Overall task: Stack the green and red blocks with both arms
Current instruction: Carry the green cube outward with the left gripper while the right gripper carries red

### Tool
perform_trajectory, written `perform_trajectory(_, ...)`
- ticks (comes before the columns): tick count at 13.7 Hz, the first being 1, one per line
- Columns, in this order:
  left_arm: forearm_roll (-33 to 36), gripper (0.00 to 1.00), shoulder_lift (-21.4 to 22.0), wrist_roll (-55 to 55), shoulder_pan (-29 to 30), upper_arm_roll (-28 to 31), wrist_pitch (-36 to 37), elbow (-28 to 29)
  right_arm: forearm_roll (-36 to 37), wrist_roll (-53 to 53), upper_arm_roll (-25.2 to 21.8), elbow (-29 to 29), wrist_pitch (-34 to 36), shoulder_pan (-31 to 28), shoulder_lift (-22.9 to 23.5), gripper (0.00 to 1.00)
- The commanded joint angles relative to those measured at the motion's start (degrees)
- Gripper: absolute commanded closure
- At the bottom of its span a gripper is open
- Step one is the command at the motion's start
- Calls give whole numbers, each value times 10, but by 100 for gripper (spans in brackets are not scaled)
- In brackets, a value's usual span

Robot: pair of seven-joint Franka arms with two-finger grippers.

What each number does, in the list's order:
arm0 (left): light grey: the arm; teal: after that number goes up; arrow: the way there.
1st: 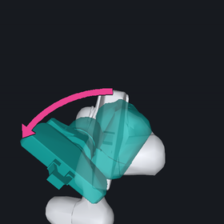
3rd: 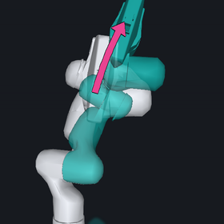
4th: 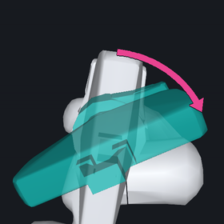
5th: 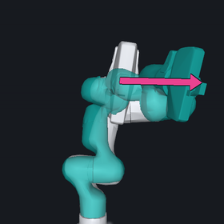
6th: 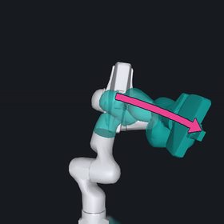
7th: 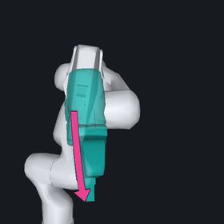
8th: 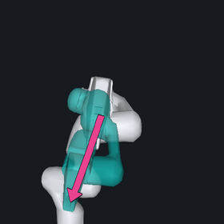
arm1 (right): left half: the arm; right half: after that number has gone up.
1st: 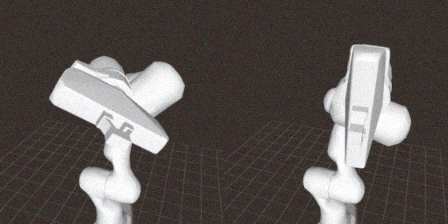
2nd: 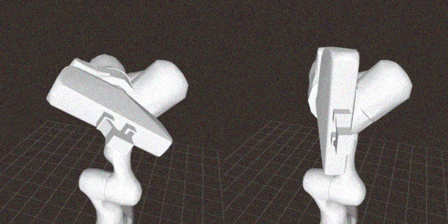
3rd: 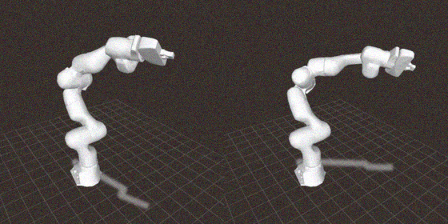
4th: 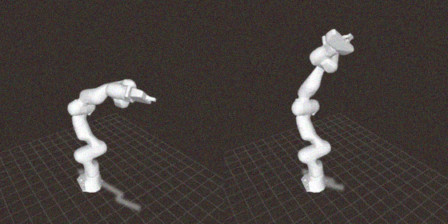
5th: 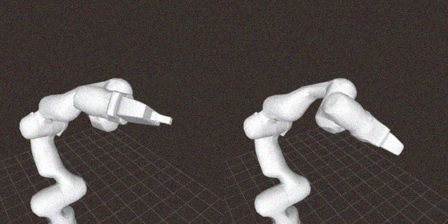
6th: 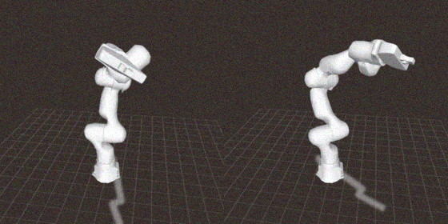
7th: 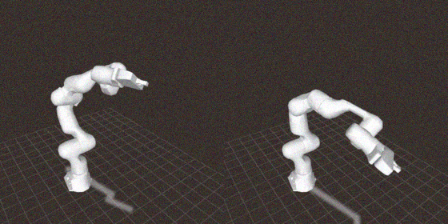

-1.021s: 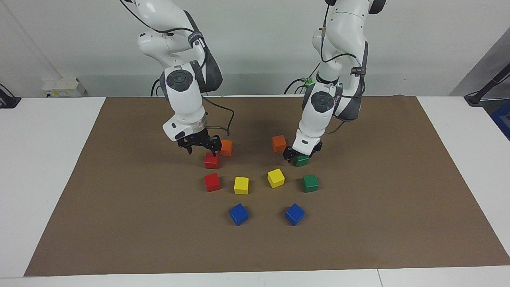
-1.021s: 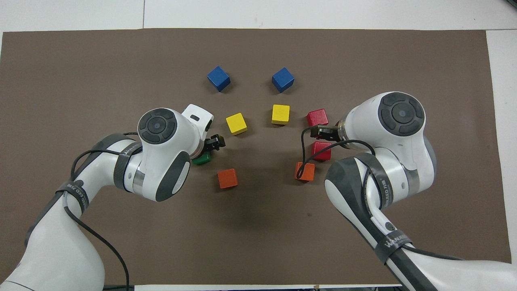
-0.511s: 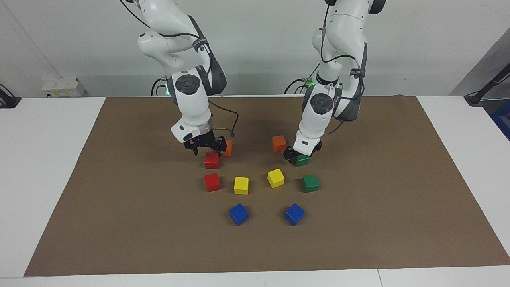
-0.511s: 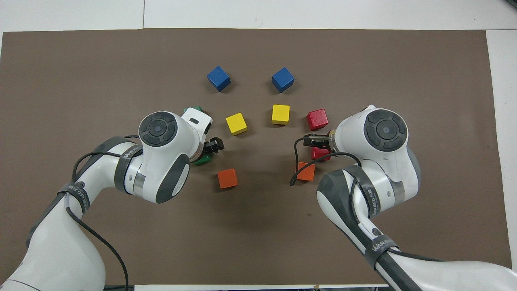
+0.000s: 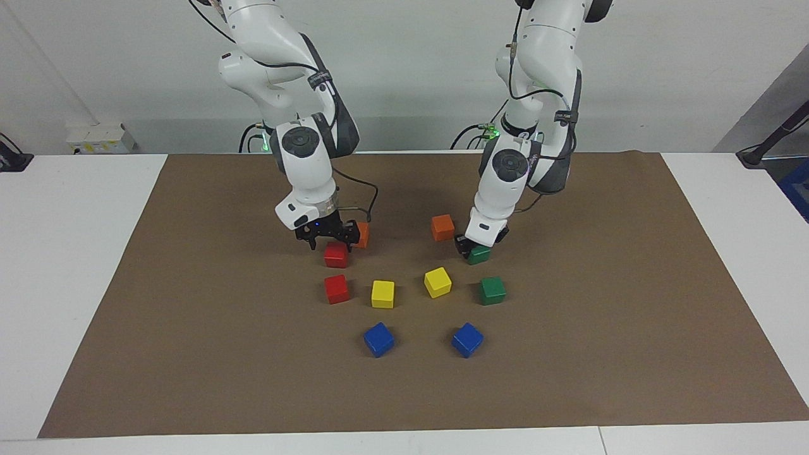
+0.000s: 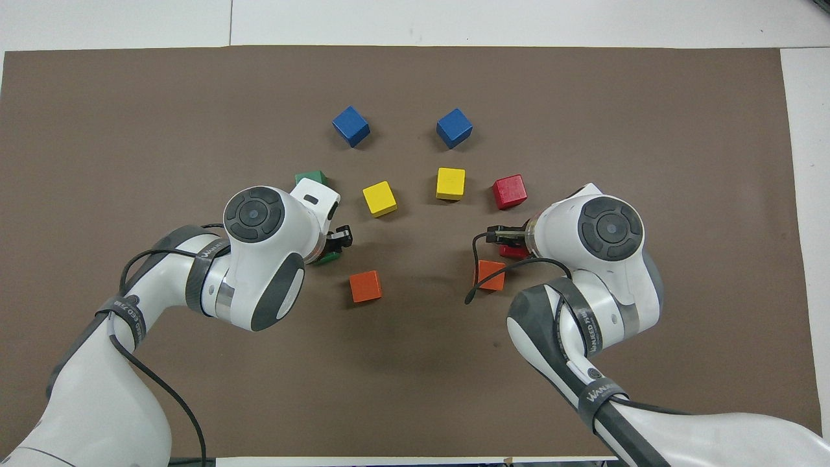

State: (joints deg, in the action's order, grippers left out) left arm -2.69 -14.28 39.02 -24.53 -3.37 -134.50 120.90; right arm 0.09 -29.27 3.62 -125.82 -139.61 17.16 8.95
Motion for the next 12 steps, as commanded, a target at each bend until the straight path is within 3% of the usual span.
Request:
perform_trajectory(1,-6,100,13,-4,-4,9,-9,10,-4,-6,1,-17,-36,1,11,0)
perform_trajectory(4,-6,100,48,-39,41,9,34,-10,-4,-7,1,-17,-41,1,15,3)
perform_trajectory(5,-6,100,60,-82,63,9,75,-26,-4,-4,1,-17,-40,1,16,19)
perform_trajectory(6,-6,100,70,-127,87,12,109,-38,-4,1,1,-17,-40,1,17,47)
perform_trajectory(7,-6,100,81,-170,118,13,128,-40,-4,10,1,-14,-36,1,18,96)
perform_trajectory(9,-6,100,91,-256,183,13,141,-38,-4,23,1,20,19,-11,18,100)
perform_trajectory(12,-6,100,93,-406,283,13,124,-23,-4,103,-1,164,228,-51,12,100)
